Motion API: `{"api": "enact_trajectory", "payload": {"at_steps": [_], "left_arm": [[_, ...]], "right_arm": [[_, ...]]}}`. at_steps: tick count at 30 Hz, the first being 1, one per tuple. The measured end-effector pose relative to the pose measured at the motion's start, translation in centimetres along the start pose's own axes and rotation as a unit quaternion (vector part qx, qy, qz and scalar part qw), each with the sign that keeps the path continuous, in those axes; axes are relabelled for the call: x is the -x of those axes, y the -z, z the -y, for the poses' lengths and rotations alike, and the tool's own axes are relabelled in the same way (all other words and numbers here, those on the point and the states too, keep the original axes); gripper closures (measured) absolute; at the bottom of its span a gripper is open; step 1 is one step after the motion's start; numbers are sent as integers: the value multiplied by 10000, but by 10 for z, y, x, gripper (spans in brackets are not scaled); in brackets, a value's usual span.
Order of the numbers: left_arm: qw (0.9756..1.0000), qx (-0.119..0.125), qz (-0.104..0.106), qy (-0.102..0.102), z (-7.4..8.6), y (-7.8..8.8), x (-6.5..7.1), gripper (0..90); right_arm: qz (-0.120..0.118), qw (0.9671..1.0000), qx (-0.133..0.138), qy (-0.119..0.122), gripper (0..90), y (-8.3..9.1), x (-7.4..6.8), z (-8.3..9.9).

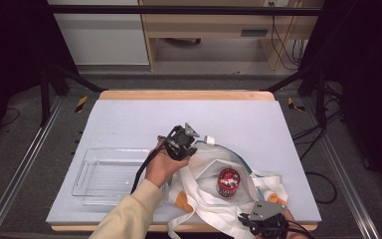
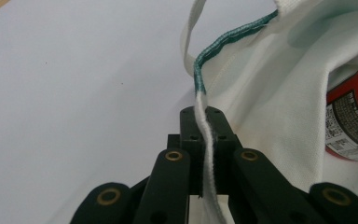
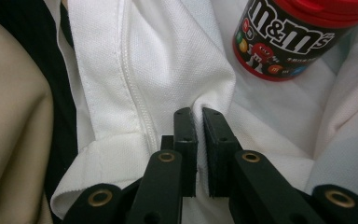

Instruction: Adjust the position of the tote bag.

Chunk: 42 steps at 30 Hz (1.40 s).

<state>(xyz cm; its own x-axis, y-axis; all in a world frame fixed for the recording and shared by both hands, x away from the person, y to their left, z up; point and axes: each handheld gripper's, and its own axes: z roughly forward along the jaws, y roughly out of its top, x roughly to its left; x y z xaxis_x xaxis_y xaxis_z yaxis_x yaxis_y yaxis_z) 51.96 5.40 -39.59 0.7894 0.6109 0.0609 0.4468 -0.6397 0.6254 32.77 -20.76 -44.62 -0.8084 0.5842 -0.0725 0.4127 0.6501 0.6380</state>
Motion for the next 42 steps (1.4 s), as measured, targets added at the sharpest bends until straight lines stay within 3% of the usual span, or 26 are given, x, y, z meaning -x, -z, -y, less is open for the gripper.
{"api": "enact_trajectory", "payload": {"at_steps": [19, 23, 26, 30, 36, 42], "left_arm": [[9998, -113, 99, -95, 9, -7, 9, 869], [9999, 22, 108, -82, 11, -2, 11, 852], [9998, 128, 48, -129, 13, 3, 15, 777], [9994, 304, -79, -149, 16, 12, 19, 653], [9986, 502, -153, -114, 20, 28, 21, 514], [9983, 527, -190, -140, 26, 44, 22, 462]], "right_arm": [[15, 10000, 61, -55, 830, 0, 4, -2], [34, 9998, 161, -113, 744, 6, 5, -5], [162, 9996, 225, -1, 609, 14, 5, -9], [344, 9985, 400, -119, 477, 30, 9, -18], [610, 9962, 618, -110, 428, 50, 19, -31], [1057, 9903, 802, -415, 409, 60, 36, -37]]}}
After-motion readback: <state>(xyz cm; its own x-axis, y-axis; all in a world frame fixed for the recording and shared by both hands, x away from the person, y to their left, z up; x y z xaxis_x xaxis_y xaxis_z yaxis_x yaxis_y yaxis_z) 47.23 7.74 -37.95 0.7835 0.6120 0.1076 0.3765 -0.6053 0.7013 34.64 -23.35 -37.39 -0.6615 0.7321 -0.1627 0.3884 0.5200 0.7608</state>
